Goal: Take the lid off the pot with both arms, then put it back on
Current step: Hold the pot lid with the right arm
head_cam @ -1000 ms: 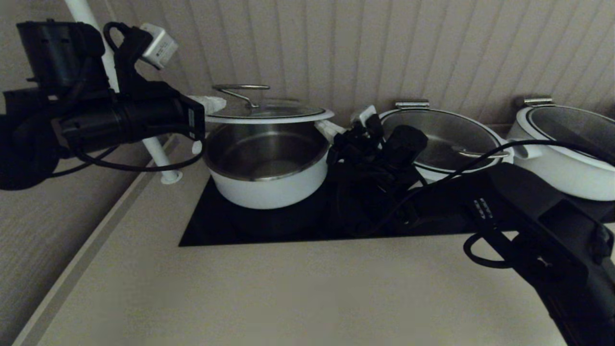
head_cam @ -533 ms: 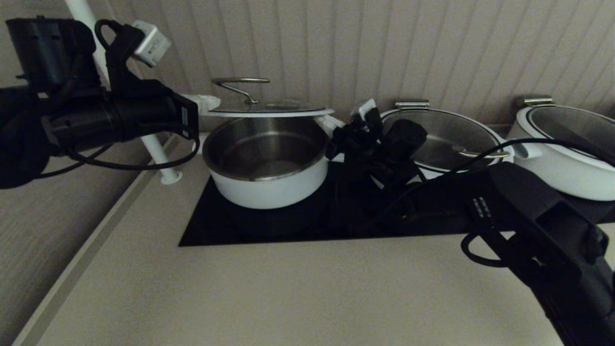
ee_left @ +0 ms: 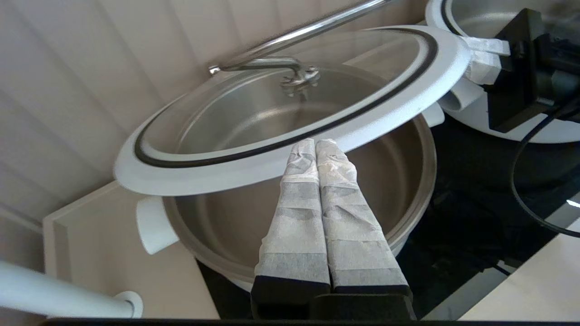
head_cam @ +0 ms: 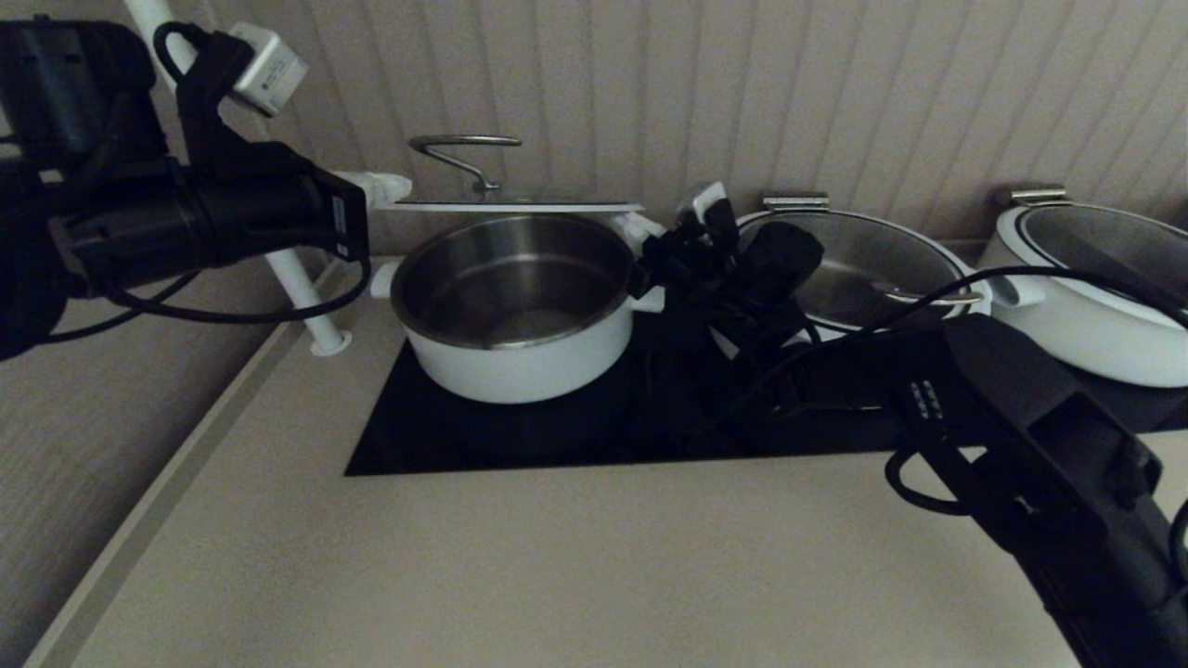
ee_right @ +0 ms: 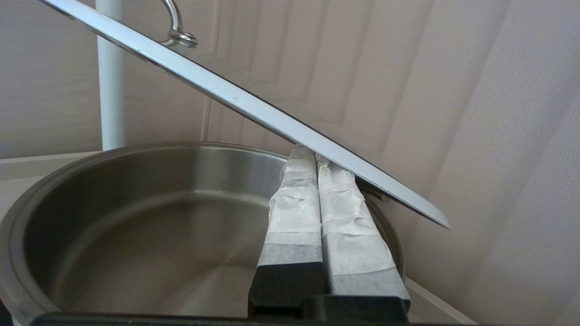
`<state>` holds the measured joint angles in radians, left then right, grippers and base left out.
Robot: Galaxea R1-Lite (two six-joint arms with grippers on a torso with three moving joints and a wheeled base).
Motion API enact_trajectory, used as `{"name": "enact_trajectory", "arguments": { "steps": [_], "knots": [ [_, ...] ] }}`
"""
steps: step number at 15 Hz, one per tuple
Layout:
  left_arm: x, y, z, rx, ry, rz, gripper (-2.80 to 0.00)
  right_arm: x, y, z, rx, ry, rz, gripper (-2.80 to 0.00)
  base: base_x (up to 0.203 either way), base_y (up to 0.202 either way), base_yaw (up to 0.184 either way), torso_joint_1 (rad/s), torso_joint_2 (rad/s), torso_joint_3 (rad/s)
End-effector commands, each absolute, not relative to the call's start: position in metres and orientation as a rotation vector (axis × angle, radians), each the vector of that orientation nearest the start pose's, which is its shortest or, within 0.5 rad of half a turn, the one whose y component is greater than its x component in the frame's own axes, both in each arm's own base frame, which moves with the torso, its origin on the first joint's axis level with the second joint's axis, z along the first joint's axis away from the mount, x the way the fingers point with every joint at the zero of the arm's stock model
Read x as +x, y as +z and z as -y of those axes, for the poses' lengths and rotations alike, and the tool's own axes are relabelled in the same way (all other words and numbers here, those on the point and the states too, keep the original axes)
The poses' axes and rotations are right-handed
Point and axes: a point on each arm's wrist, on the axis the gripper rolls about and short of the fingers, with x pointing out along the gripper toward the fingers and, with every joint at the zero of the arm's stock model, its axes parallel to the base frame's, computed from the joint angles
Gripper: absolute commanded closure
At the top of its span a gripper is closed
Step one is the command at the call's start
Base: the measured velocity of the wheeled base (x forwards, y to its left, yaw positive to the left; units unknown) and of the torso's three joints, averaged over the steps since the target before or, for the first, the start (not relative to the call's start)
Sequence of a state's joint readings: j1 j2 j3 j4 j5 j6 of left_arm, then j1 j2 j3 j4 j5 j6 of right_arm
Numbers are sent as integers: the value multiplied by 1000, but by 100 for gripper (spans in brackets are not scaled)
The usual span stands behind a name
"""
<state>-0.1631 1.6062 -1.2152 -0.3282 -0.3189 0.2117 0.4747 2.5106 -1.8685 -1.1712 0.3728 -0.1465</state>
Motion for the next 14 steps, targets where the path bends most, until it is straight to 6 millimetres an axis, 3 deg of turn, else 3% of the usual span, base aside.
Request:
{"name": "enact_trajectory", "arguments": {
  "steps": [1, 6, 14],
  "knots": [
    [294, 300, 54, 205, -483, -1, 0, 455, 184, -241, -108, 782, 610, 0, 0, 0, 0, 0, 0, 0],
    [285, 302, 52, 203, -483, -24, 0, 460, 191, -235, -112, 767, 617, 0, 0, 0, 0, 0, 0, 0],
    [261, 285, 49, 196, -496, -92, 0, 464, 192, -233, -115, 761, 611, 0, 0, 0, 0, 0, 0, 0]
  ]
}}
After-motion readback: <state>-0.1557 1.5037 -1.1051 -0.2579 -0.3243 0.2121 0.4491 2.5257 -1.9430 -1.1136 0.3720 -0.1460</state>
